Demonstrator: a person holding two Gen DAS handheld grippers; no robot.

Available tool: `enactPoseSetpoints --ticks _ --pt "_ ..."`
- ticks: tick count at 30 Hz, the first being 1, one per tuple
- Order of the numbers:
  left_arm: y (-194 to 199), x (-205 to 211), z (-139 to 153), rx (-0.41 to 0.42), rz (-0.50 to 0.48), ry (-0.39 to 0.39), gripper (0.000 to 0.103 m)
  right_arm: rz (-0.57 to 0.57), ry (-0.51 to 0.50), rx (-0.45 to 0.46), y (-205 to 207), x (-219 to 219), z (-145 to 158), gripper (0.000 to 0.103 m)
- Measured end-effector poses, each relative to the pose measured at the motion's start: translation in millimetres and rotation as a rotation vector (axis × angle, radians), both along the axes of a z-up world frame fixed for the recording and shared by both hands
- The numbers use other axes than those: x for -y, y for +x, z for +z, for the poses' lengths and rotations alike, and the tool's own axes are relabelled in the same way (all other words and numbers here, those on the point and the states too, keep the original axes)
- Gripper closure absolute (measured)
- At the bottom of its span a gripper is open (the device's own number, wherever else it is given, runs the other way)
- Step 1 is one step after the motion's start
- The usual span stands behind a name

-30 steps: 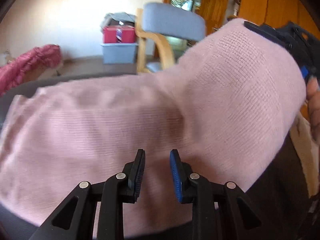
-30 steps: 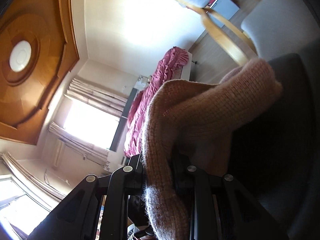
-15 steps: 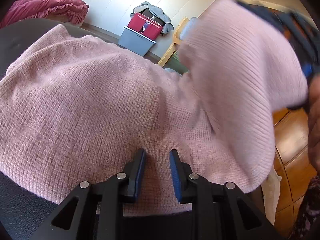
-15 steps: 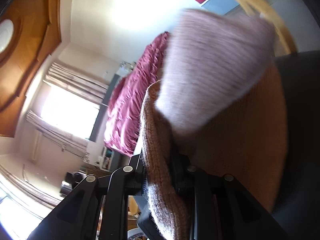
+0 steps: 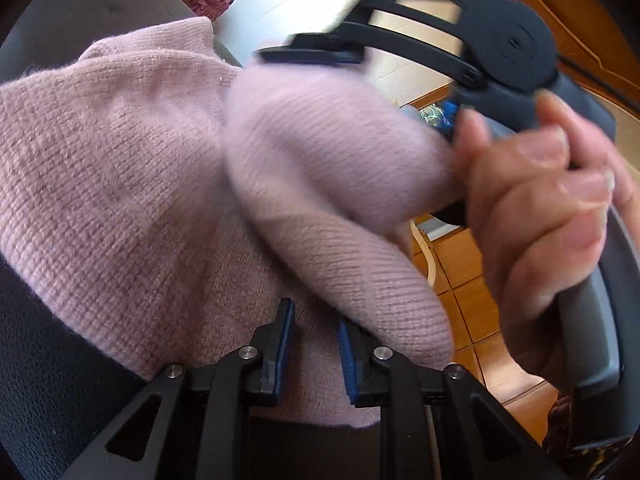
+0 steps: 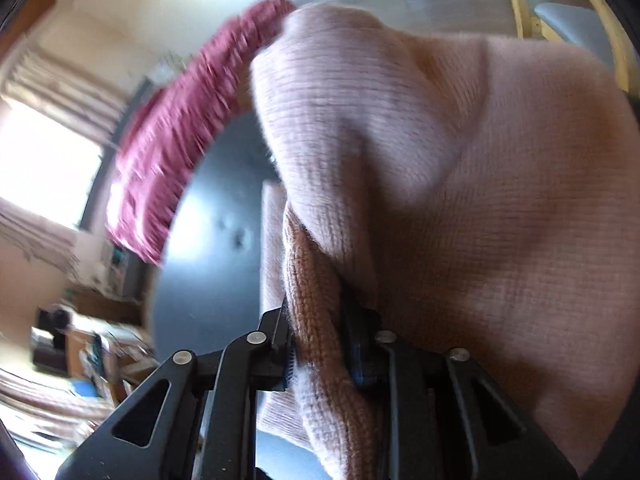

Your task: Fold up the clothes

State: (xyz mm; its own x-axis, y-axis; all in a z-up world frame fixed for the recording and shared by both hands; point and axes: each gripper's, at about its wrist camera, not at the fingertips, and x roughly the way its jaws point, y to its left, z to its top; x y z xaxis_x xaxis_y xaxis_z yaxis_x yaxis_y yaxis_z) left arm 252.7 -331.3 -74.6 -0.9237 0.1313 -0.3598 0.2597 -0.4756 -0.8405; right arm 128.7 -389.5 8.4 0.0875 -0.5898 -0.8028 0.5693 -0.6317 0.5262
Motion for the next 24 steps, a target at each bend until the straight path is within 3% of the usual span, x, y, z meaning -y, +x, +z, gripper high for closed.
enactPoseSetpoints --ticks 3,5,9,11,13,17,21,24 --pt "3.4 4.6 -1.0 -0.026 0.005 0.023 0.083 0.063 0.025 -0.034 13.3 12.4 8.4 0.065" --pt "5.4 7.0 -1.1 -0.037 0.011 0.033 0.082 0.109 0.008 -0.049 22.4 17.0 21.9 0.064" --pt "13.1 12.5 -1.1 -0.059 0.040 0.050 0.082 0.241 -0.146 -0.074 43.3 8.0 64.4 0.063" --pt "20.9 15.4 -0.5 -0.074 0.067 0.056 0.081 0.260 -0.234 -0.162 44.6 -19.4 83.9 0.063" --pt "29.1 16.6 1.1 -0.082 0.098 0.051 0.079 0.221 -0.258 -0.310 41.7 -54.6 96.2 0.063" --pt "47.3 26.3 0.7 -0.138 0.137 0.099 0.077 0.176 -0.147 -0.522 36.3 -115.6 70.9 0.063" --pt "72.5 34.8 5.9 -0.166 0.200 0.097 0.073 0.228 -0.100 -0.544 42.7 -142.7 24.5 0.063" --pt "90.3 39.2 12.1 -0.170 0.236 0.074 0.069 0.303 -0.147 -0.570 48.8 -157.3 2.3 0.063"
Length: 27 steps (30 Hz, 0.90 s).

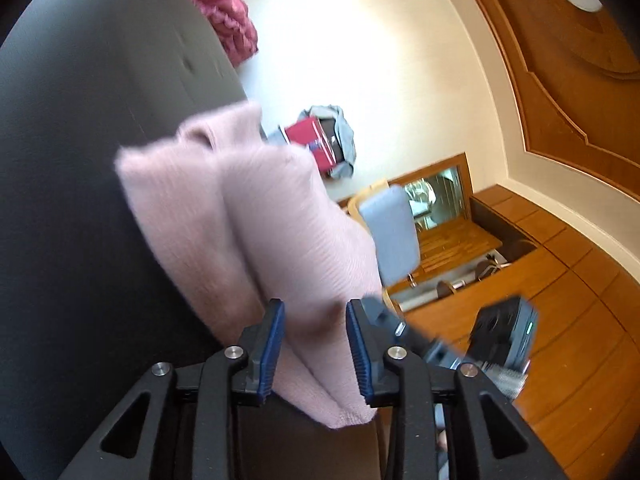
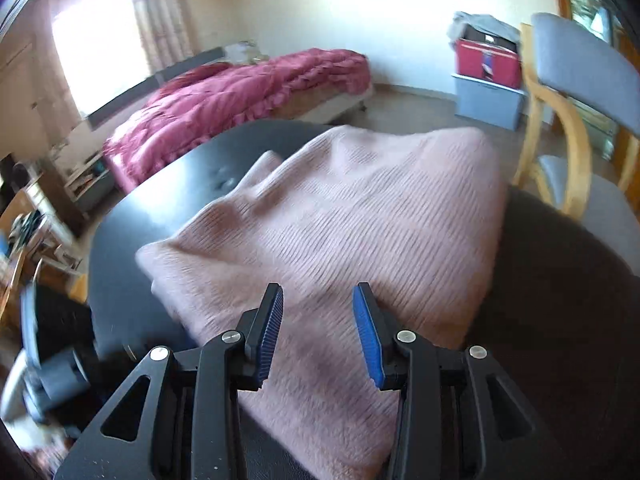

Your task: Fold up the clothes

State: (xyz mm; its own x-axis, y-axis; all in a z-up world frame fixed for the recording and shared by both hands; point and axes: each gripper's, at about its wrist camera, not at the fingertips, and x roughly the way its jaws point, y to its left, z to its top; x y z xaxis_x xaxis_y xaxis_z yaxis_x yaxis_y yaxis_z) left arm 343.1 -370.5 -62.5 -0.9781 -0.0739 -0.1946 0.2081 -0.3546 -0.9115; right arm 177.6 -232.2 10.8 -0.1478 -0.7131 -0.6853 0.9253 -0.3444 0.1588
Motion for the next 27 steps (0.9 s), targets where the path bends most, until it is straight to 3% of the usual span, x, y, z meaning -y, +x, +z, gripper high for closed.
enactPoseSetpoints --ticks 3,6,11,13,19,21,22,23,25,27 --pt "18.2 -7.5 4.6 0.047 0.031 -0.019 0.063 0.134 0.014 -0.139 27.8 1.4 -17.0 0.063" --pt "3.3 -2.6 10.2 0.097 0.026 -0.018 0.062 0.232 0.045 -0.261 52.7 15.8 -37.4 0.063" --pt "-19.5 0.4 20.1 0.229 0.025 -0.024 0.058 0.287 -0.003 -0.303 62.1 7.5 -35.0 0.063" --pt "-22.0 3.0 22.4 0.278 0.033 -0.016 0.058 0.277 -0.030 -0.274 56.8 0.5 -33.8 0.063" --pt "-37.1 20.3 36.9 0.300 0.076 0.013 0.058 0.241 -0.109 -0.024 23.5 -13.6 -27.8 0.063" --pt "-46.0 26.7 38.1 0.320 0.072 -0.005 0.060 0.236 -0.095 -0.016 23.6 -13.6 -29.3 0.063" --pt "-44.7 27.3 39.2 0.325 0.068 -0.026 0.067 0.233 -0.092 -0.016 24.1 -12.6 -29.5 0.063" --pt "-41.8 27.7 41.3 0.334 0.068 -0.052 0.088 0.230 -0.093 -0.011 23.0 -13.1 -29.4 0.063" --pt "-36.5 24.5 50.9 0.334 0.065 -0.129 0.093 0.219 -0.109 -0.003 20.1 -15.9 -27.7 0.063" --pt "-30.8 14.6 71.4 0.278 0.067 -0.234 0.094 0.186 -0.116 -0.008 15.6 -18.0 -26.5 0.062"
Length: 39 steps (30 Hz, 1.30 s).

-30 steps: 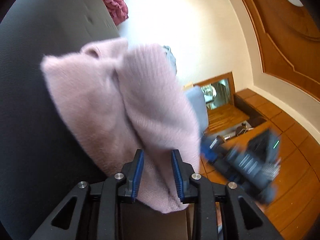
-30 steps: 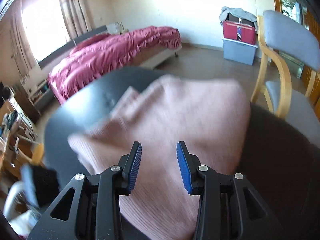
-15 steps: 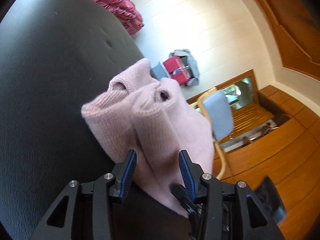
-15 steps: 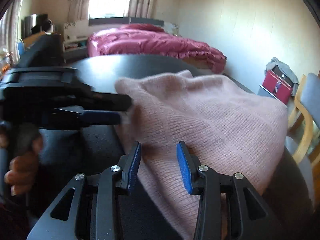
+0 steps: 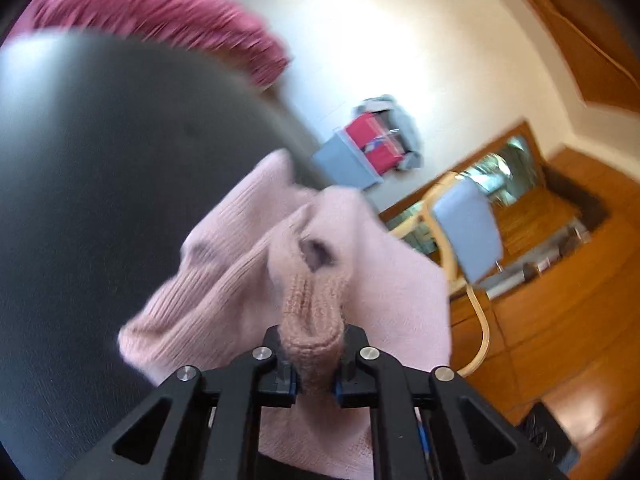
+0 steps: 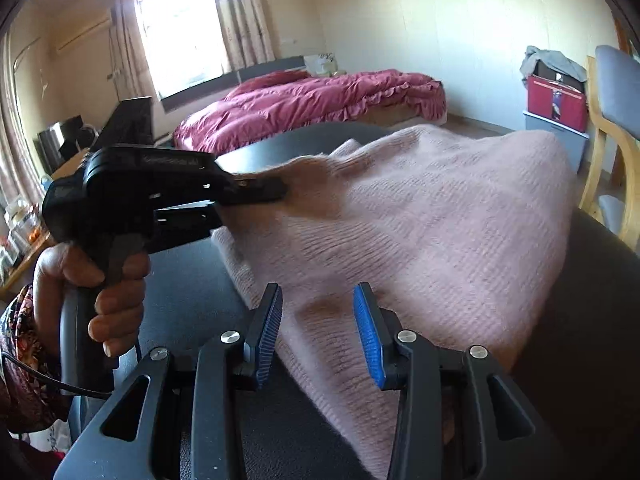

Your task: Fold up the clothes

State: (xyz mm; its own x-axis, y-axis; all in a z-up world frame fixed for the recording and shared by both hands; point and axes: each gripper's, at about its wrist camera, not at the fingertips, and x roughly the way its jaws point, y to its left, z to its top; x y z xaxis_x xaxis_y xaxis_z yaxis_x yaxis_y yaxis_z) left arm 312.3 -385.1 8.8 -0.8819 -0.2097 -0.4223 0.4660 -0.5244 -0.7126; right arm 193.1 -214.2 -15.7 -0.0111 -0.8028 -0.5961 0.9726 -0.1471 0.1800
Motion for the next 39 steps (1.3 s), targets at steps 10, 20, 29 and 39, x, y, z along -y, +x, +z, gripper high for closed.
enactPoseSetpoints --ticks 10,20,29,39 --pt "49.1 -2.2 -14.6 0.090 0.171 -0.160 0.094 -0.008 0.031 -0.006 -1.4 1.2 -2.6 0.055" --pt "58.0 28.4 -68.8 0.078 0.215 0.080 0.091 0.097 0.004 0.049 8.4 -0.3 1.2 0.047" --pt "60.1 32.5 -72.5 0.044 0.207 0.113 0.090 0.057 0.122 -0.012 9.1 10.8 -11.1 0.059" --pt "50.5 30.8 -64.2 0.087 0.214 0.093 0.089 0.149 0.214 -0.186 40.3 14.5 -19.1 0.025"
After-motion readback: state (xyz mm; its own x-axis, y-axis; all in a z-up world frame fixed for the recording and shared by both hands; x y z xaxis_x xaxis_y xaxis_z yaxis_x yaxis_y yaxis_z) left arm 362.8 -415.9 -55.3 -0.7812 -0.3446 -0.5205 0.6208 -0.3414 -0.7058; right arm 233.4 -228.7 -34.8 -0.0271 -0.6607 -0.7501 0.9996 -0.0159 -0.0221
